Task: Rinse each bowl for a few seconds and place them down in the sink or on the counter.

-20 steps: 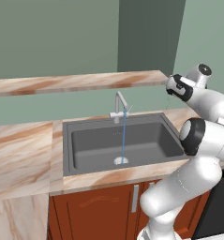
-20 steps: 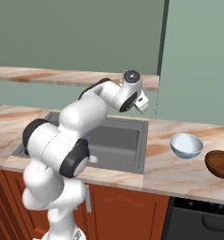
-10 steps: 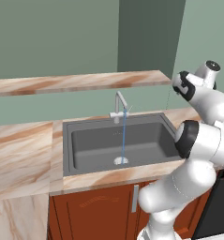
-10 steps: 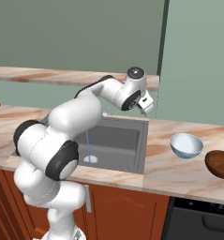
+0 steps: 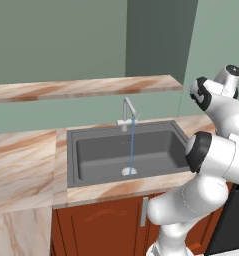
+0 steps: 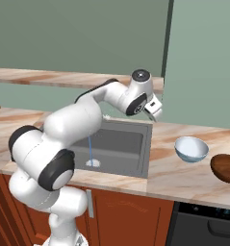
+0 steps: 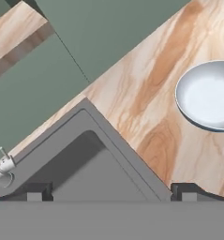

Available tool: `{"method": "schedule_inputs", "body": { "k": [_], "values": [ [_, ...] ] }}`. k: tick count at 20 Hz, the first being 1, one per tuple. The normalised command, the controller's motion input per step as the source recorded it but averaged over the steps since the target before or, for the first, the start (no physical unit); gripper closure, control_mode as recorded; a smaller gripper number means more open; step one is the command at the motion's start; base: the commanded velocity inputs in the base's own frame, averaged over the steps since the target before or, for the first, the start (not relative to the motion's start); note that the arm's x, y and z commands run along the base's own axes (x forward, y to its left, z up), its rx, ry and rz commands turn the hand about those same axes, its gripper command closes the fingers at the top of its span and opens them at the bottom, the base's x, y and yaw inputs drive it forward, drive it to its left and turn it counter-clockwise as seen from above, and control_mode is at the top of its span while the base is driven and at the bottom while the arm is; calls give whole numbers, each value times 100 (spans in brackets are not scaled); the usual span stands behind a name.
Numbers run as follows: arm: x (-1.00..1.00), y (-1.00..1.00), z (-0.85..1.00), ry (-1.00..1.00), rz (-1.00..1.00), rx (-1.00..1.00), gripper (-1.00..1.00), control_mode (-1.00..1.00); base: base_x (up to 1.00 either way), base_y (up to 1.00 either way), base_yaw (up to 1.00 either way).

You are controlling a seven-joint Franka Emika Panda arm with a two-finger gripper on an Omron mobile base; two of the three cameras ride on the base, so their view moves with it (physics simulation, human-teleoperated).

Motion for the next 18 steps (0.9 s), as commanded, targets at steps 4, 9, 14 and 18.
{"method": "schedule_inputs", "body": {
  "k": [4,9,14,18],
  "values": [
    [-12,-18,-14,4,6,-11,-100,-100,0,0,0],
    [-10,-19,-12,3,8,-12,-100,-100,0,0,0],
    [-8,-21,-8,4,9,-12,-100,-100,0,0,0],
    [-6,-19,-10,8,9,-11,-100,-100,0,0,0]
  ]
}}
